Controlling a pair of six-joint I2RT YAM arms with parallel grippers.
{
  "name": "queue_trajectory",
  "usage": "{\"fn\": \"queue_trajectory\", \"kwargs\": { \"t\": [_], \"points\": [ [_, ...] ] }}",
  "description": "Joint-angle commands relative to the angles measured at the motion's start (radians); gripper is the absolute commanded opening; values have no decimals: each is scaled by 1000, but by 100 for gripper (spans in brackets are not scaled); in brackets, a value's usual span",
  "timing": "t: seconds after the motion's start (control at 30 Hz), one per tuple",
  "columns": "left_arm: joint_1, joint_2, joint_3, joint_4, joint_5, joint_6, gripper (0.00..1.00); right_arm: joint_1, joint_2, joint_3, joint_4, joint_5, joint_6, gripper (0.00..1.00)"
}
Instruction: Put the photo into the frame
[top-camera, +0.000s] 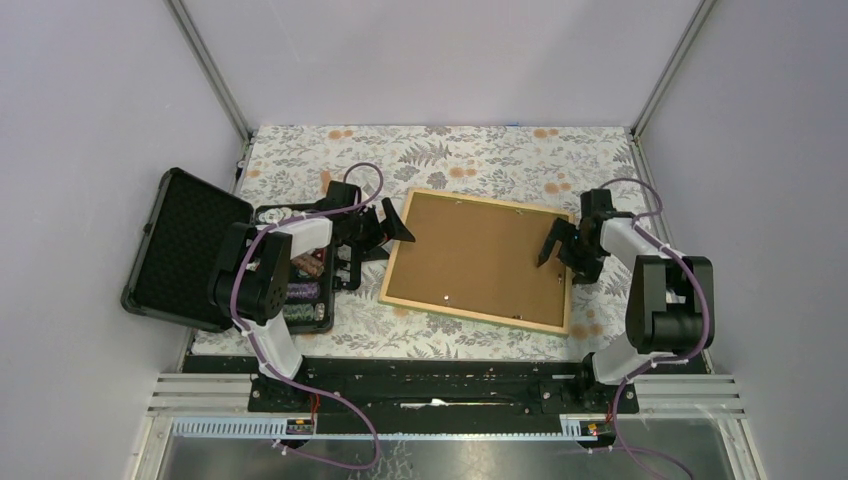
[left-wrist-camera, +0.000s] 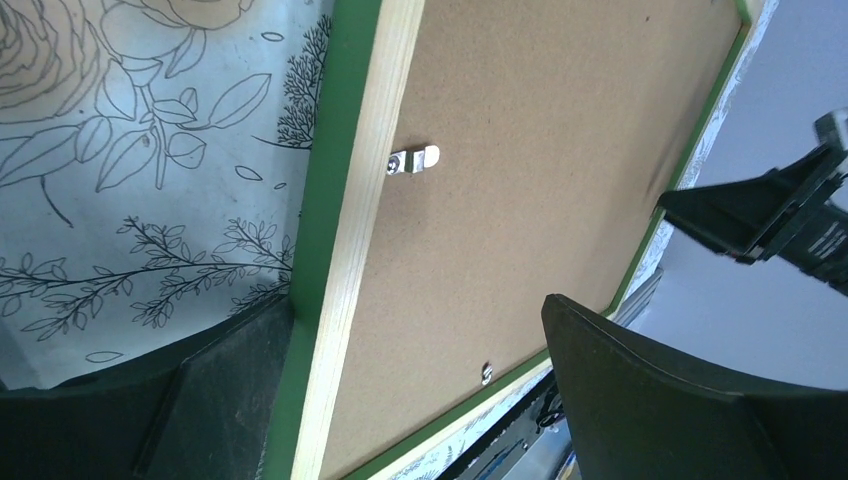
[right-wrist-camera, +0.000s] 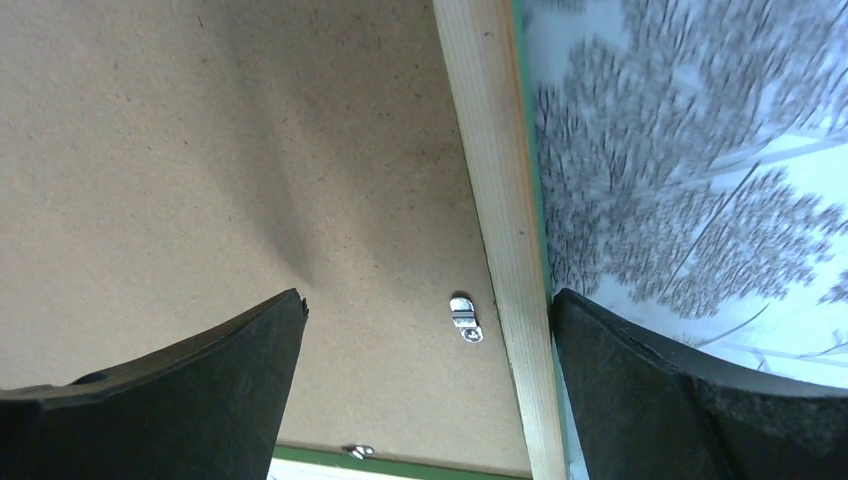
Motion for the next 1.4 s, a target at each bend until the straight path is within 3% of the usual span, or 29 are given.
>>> {"fn": "queue_trajectory", "kwargs": {
  "t": [0.0, 0.1, 0.2, 0.6, 0.7, 1.13, 1.37],
  "points": [
    [-22, -50, -9, 55, 89, -42, 99, 20, 3, 148, -10, 15, -17, 100],
    [-23, -62, -8, 56, 90, -43, 99, -4, -72, 116, -52, 108, -3, 100],
    [-21, -67, -5, 56, 96, -48, 99, -32, -182, 25, -23, 102, 27, 97],
    [-15, -67, -12, 67, 99, -53, 99, -47, -102, 15, -36, 248, -28, 69],
    [-15, -66, -11, 64, 96, -51, 99, -55, -78, 13, -5, 200, -38, 53],
    [-14, -64, -11, 67, 100, -53, 99, -56, -21, 31, 51, 166, -48, 57],
    [-13, -62, -11, 68, 102, -53, 99, -56, 14, 41, 56, 170, -40, 50]
  ]
}}
